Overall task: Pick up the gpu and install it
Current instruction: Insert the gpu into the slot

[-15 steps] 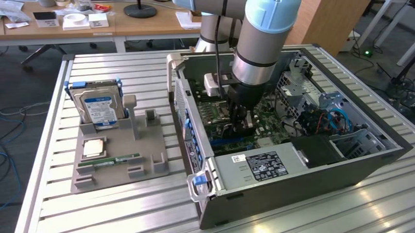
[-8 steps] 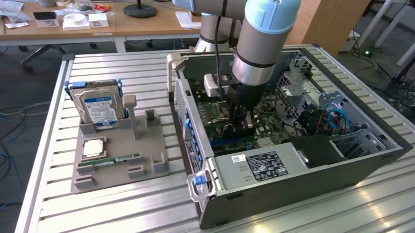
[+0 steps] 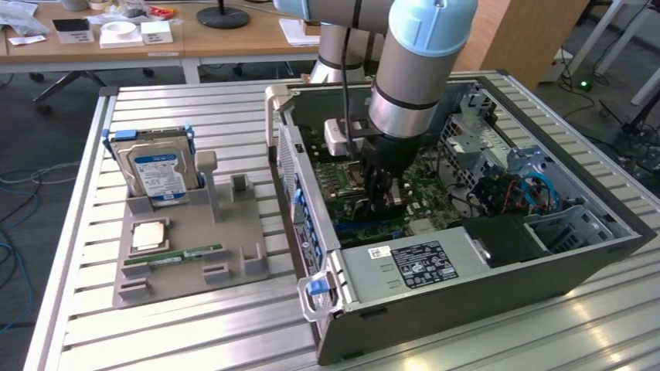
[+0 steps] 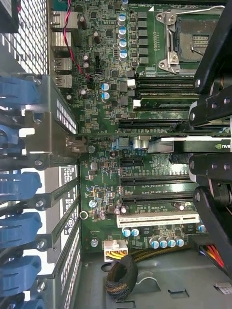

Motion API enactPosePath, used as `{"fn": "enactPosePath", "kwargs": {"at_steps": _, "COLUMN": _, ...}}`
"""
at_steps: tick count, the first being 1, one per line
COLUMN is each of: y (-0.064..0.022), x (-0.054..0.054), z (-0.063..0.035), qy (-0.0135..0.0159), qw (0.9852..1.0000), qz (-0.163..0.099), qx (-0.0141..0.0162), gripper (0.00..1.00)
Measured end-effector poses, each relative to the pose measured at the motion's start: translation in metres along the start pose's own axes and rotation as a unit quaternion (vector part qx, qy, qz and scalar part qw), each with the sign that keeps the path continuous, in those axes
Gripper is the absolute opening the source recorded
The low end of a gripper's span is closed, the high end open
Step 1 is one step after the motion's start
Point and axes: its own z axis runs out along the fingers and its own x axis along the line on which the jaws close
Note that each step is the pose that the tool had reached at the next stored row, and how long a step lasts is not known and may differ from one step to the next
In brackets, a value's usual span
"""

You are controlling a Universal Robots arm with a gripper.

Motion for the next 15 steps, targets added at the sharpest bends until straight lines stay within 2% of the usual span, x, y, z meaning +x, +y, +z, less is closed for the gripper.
{"fn": "enactPosePath", "kwargs": {"at_steps": 15, "y": 0.0011, "x": 0.0000, "z": 0.0005, "qy": -0.0002, "qw": 1.0000, "qz": 0.000, "qx": 0.0008, "gripper": 0.26}}
